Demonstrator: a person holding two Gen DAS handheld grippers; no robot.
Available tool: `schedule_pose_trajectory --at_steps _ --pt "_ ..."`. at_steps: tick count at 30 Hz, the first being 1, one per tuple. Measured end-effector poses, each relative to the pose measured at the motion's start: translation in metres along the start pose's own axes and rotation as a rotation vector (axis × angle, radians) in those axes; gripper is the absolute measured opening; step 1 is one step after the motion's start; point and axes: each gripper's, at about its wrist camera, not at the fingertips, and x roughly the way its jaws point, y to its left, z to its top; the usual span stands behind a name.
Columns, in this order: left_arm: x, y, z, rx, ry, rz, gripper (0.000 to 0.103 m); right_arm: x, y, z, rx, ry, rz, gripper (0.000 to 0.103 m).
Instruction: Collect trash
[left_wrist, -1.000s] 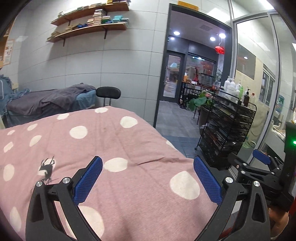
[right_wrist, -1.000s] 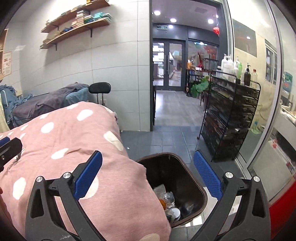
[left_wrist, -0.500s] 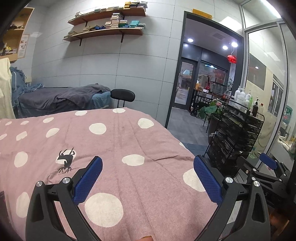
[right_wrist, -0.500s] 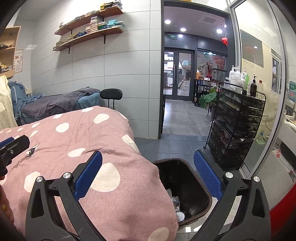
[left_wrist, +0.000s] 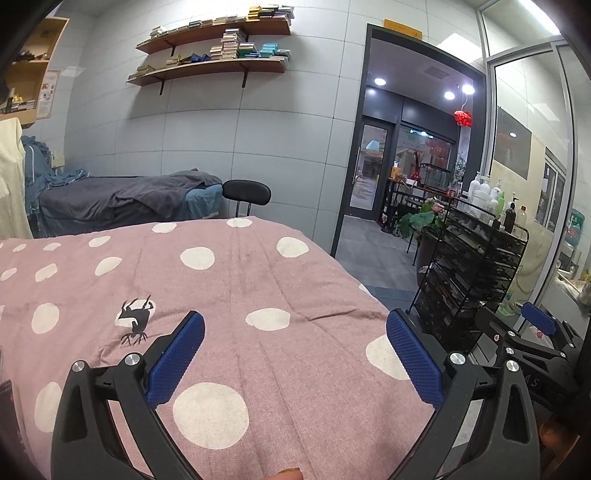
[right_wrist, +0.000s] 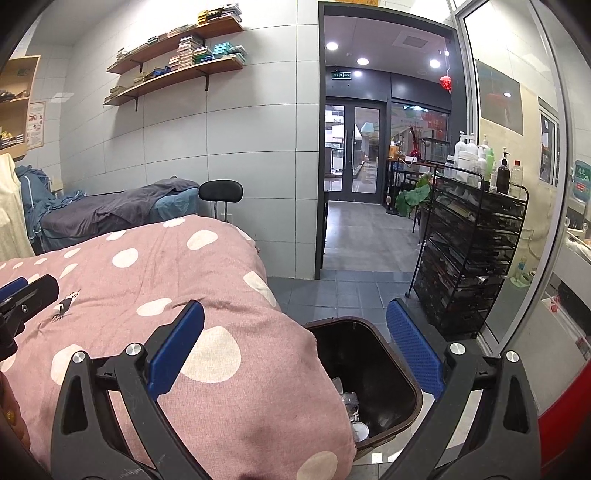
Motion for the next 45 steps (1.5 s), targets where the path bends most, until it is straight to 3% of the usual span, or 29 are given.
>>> schedule_pose_trajectory --at_steps 45 --pt "0.0001 -0.0004 0.0024 0.008 0.005 -0.003 0.097 0.0018 -0.0001 -0.0002 0.009 0.003 0.002 0.097"
